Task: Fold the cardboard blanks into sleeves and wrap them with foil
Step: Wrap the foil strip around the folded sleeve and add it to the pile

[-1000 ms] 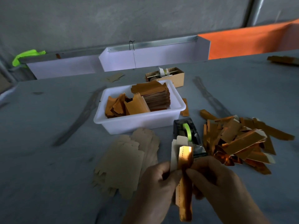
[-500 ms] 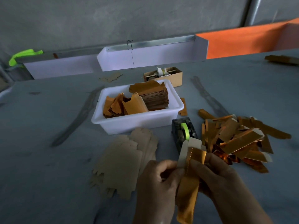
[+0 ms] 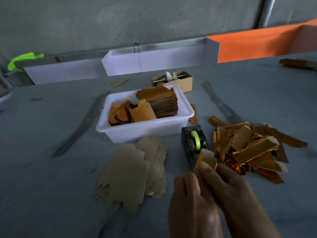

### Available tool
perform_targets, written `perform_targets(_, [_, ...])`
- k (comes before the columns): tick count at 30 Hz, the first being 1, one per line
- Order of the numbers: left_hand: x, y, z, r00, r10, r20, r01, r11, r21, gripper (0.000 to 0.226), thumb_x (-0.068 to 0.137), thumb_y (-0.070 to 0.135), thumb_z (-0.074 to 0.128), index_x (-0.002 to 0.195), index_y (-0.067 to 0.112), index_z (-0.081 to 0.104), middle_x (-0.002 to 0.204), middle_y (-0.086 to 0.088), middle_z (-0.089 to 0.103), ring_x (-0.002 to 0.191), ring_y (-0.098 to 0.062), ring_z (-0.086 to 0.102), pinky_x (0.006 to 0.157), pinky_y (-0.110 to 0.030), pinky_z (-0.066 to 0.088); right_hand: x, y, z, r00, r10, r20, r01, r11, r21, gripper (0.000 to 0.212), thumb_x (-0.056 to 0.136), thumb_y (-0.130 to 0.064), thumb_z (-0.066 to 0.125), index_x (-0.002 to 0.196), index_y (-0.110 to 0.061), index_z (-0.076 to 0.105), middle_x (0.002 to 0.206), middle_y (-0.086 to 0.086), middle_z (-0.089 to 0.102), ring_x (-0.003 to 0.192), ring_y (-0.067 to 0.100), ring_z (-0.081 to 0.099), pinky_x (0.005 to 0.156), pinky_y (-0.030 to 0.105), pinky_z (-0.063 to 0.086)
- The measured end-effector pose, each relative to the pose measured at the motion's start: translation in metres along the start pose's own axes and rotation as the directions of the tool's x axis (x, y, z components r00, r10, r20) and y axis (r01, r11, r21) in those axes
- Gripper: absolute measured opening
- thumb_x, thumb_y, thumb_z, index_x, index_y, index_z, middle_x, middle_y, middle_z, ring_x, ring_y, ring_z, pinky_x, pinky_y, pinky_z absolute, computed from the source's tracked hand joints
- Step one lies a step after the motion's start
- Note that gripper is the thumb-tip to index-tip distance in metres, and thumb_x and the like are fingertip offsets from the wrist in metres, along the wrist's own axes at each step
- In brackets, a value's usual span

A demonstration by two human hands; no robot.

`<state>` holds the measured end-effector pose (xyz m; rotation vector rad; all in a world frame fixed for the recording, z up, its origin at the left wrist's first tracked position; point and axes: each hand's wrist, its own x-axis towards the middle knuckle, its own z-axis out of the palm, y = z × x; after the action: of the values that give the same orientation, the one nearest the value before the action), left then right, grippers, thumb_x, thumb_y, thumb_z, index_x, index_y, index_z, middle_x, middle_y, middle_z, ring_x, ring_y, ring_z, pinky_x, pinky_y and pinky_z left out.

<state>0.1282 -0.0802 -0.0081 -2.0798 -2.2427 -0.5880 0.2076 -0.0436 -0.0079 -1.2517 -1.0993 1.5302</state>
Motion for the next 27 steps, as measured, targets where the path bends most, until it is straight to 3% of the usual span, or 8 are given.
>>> perform_targets(2, [-0.006,-0.004,0.006,0.999,-0.009,-0.043,0.005,0.997,-0.079,0.054,0.024,0.025,0.091,0.077,0.022,0.078,0.060,0.004,0.057,0.052,-0.011,0.060,0.035,-0.014,0.037,0.001,0.001,-0.003,1.000,0.017,-0.015,-0.017,1.000,0.004,0.015,0.084,-0.020,0.059,0.082,-0.008,0.068,0.066,0.006,0.069,0.063,0.015,0.066,0.054,0.023,0.050])
perform_targets(4, [-0.006,-0.009,0.005,0.998,-0.066,-0.009,0.060,0.947,-0.317,0.061,0.037,0.023,0.093,0.094,0.029,0.075,0.079,0.009,0.058,0.071,-0.008,0.064,0.051,-0.009,0.043,0.002,-0.001,-0.007,0.999,0.036,0.004,-0.036,0.998,0.051,0.014,0.085,-0.015,0.057,0.082,-0.007,0.069,0.069,0.010,0.069,0.063,0.019,0.066,0.058,0.027,0.051])
perform_targets(7, [0.001,-0.019,-0.002,0.926,-0.311,0.215,0.371,0.635,-0.677,0.022,0.077,0.022,0.075,0.091,0.035,0.065,0.082,0.012,0.063,0.077,0.000,0.061,0.064,-0.011,0.044,0.001,-0.005,-0.010,0.999,0.033,0.036,-0.036,0.997,0.068,0.018,0.081,-0.018,0.058,0.082,-0.003,0.067,0.068,0.012,0.065,0.065,0.024,0.065,0.059,0.027,0.053])
perform_targets(11, [0.009,-0.040,-0.008,0.783,-0.160,0.602,0.622,0.233,-0.747,0.013,0.079,0.019,0.073,0.067,0.023,0.070,0.054,0.003,0.065,0.041,-0.006,0.056,0.041,-0.018,0.042,0.002,-0.002,-0.014,0.998,0.040,0.057,-0.041,0.999,0.027,0.025,0.080,-0.021,0.059,0.080,0.005,0.061,0.064,0.014,0.056,0.062,0.027,0.057,0.067,0.037,0.055])
perform_targets(15, [0.012,-0.038,0.004,0.784,-0.315,0.535,0.600,0.167,-0.782,0.020,0.079,0.008,0.071,0.062,0.017,0.071,0.050,-0.001,0.063,0.038,-0.008,0.055,0.039,-0.018,0.042,0.007,0.000,-0.018,0.999,-0.031,-0.038,0.029,0.998,-0.055,0.018,0.090,-0.015,0.052,0.084,-0.006,0.066,0.068,0.007,0.068,0.065,0.018,0.067,0.057,0.027,0.055])
perform_targets(18, [0.017,-0.045,0.007,0.759,-0.419,0.499,0.546,-0.009,-0.838,0.018,0.085,0.000,0.063,0.069,0.009,0.066,0.051,-0.007,0.062,0.038,-0.011,0.053,0.037,-0.018,0.042,0.017,-0.003,-0.037,0.951,-0.217,-0.220,0.157,0.953,-0.258,0.015,0.087,-0.017,0.059,0.076,-0.021,0.068,0.069,-0.007,0.068,0.067,0.018,0.063,0.064,0.033,0.051])
perform_targets(21, [0.018,-0.049,0.010,0.724,-0.449,0.524,0.524,-0.137,-0.841,0.016,0.087,0.001,0.060,0.074,0.006,0.066,0.052,-0.005,0.062,0.042,-0.010,0.056,0.037,-0.016,0.043,0.026,-0.001,-0.052,0.953,-0.244,-0.178,0.152,0.896,-0.418,0.014,0.085,-0.016,0.063,0.074,-0.023,0.069,0.058,-0.014,0.064,0.051,0.004,0.054,0.051,0.023,0.038])
perform_targets(27, [0.019,-0.034,0.021,0.730,-0.412,0.546,0.568,-0.078,-0.819,0.014,0.088,0.005,0.062,0.075,0.008,0.066,0.053,-0.003,0.064,0.045,-0.009,0.059,0.041,-0.016,0.044,0.042,0.008,-0.042,0.981,-0.185,-0.063,0.127,0.849,-0.513,0.014,0.087,-0.021,0.062,0.075,-0.030,0.062,0.065,-0.005,0.061,0.055,0.002,0.055,0.051,0.015,0.036])
